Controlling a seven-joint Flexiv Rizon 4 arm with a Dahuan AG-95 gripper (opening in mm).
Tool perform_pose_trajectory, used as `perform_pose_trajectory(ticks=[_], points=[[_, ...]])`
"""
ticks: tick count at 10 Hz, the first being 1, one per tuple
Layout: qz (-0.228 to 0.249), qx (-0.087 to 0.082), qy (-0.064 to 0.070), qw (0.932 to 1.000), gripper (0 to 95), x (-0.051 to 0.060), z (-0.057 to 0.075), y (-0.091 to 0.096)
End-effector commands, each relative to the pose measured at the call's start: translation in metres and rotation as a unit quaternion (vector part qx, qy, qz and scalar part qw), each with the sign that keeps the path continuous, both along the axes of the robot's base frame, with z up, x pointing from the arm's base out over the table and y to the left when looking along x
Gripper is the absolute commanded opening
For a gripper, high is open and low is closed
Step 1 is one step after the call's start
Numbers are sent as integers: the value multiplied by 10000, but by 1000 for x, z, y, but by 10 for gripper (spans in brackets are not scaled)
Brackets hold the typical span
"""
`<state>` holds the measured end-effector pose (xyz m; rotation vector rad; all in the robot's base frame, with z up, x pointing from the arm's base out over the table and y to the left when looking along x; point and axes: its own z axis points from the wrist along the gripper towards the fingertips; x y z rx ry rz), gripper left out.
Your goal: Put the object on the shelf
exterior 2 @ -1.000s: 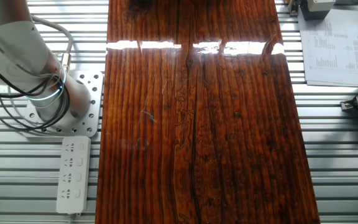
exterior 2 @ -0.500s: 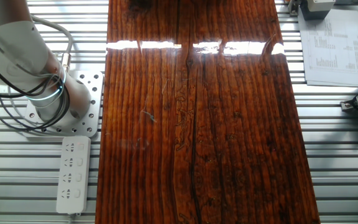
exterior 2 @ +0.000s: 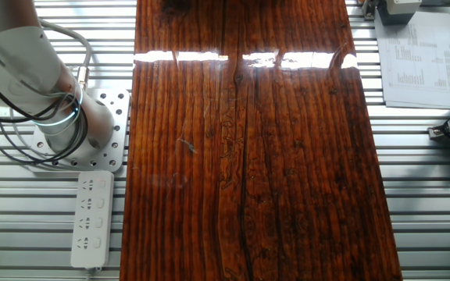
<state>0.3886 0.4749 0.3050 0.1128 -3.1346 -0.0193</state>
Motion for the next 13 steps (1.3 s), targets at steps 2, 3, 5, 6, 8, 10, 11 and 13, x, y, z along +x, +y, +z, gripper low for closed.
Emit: perform_pose_trajectory(ticks=[2, 3, 5, 6, 8, 10, 11, 13], points=[[18, -2, 7, 10000, 760, 0, 0, 0], [37, -2, 6, 10000, 760, 0, 0, 0], [63, -77, 2, 10000, 950, 0, 0, 0], [56, -80, 0, 10000, 950, 0, 0, 0], [30, -55, 4, 10000, 950, 0, 0, 0], [26, -58, 0, 10000, 950, 0, 0, 0], [24, -57, 3, 10000, 950, 0, 1, 0], [12, -48, 1, 10000, 950, -1, 3, 0]])
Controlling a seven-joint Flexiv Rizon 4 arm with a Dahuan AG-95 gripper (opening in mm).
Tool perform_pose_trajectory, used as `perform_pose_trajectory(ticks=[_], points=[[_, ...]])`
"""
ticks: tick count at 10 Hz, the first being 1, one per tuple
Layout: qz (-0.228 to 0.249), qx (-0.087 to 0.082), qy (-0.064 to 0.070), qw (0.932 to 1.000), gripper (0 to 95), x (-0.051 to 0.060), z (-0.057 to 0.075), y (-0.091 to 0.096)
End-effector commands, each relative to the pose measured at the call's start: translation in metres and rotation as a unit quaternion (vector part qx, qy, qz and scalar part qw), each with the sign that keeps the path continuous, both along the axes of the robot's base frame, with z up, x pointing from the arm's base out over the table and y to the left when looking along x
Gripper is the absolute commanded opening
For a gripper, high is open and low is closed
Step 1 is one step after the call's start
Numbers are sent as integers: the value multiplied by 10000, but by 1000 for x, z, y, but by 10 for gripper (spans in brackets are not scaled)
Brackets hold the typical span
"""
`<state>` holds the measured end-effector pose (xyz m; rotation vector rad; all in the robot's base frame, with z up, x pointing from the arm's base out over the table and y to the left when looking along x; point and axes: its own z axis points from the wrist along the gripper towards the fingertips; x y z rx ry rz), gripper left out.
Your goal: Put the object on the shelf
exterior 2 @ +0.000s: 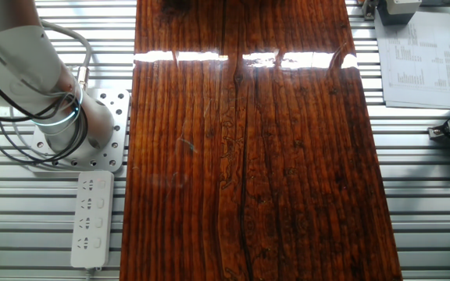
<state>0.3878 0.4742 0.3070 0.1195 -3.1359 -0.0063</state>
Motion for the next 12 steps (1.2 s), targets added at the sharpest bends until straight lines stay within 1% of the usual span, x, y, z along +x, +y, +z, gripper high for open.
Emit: perform_pose_trajectory(ticks=[1, 4, 7, 12], points=[[-14, -7, 11, 10000, 950, 0, 2, 1], [-14, -4, 24, 10000, 950, 0, 4, 1], [-40, 10, 33, 10000, 950, -2, 9, 2], [-38, 54, 41, 10000, 950, -1, 14, 1]])
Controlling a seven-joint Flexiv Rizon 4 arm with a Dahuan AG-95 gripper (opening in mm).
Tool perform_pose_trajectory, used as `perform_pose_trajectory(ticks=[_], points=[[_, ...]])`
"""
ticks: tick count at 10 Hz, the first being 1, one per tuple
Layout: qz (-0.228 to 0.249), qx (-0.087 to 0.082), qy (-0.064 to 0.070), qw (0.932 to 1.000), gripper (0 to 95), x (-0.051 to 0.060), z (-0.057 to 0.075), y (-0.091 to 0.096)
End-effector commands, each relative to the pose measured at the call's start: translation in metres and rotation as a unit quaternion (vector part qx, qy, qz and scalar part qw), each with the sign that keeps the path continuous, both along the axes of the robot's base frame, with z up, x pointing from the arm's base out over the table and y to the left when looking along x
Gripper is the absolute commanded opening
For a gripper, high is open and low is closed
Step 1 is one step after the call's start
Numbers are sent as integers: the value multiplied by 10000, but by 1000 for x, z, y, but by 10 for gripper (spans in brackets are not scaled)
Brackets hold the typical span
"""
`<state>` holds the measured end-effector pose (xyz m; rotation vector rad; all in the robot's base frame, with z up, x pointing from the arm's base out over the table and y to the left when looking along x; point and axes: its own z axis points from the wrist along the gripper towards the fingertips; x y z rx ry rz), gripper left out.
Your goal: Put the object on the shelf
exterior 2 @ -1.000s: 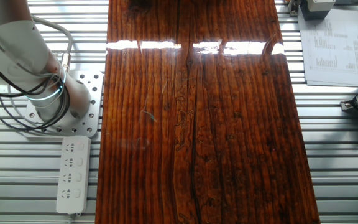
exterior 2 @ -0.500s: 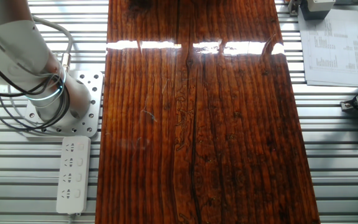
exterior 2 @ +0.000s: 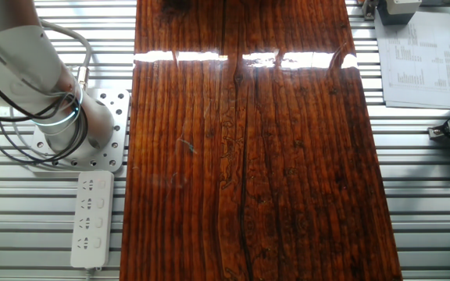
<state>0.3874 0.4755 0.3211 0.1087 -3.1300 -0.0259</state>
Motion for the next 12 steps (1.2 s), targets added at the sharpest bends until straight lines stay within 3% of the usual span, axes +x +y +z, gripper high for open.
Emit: perform_pose_trajectory(ticks=[1, 4, 12], points=[[-17, -6, 12, 10000, 950, 1, 2, 1], [-2, -4, 29, 10000, 950, 4, 5, -2], [109, 9, 126, 9999, 950, 19, 14, -32]])
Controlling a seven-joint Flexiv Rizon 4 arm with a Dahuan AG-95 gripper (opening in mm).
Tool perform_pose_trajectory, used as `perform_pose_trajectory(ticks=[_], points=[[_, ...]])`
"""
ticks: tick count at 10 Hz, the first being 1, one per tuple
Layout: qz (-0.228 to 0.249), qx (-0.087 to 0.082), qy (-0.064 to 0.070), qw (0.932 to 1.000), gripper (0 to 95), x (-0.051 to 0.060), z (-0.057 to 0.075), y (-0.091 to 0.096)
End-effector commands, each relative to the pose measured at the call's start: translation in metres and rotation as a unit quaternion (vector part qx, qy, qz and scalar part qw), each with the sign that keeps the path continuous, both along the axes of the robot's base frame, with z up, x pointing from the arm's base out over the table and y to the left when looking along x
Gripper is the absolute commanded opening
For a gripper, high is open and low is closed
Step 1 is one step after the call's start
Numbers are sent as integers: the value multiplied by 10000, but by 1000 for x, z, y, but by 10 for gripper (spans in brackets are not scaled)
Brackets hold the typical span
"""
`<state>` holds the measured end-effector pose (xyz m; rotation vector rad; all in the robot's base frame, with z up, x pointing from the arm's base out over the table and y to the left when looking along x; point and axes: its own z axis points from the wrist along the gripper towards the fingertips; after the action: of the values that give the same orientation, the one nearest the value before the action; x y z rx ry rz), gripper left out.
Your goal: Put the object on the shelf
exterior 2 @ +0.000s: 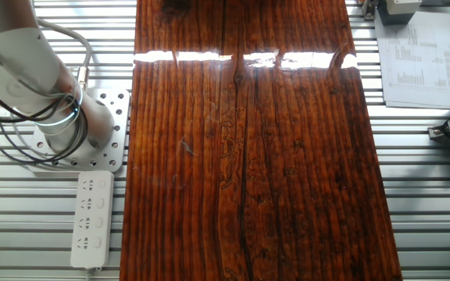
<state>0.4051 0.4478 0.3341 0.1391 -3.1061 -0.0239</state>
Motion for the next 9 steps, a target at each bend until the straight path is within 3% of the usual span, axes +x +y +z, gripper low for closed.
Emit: perform_pose_trajectory(ticks=[1, 5, 6, 9], points=[[31, 16, 18, 10000, 950, 2, 1, -8], [168, 21, 18, 9999, 950, 10, -1, -40], [189, 25, 24, 9998, 760, 13, 0, -46], [330, 30, 23, 9994, 760, 21, -1, -71]])
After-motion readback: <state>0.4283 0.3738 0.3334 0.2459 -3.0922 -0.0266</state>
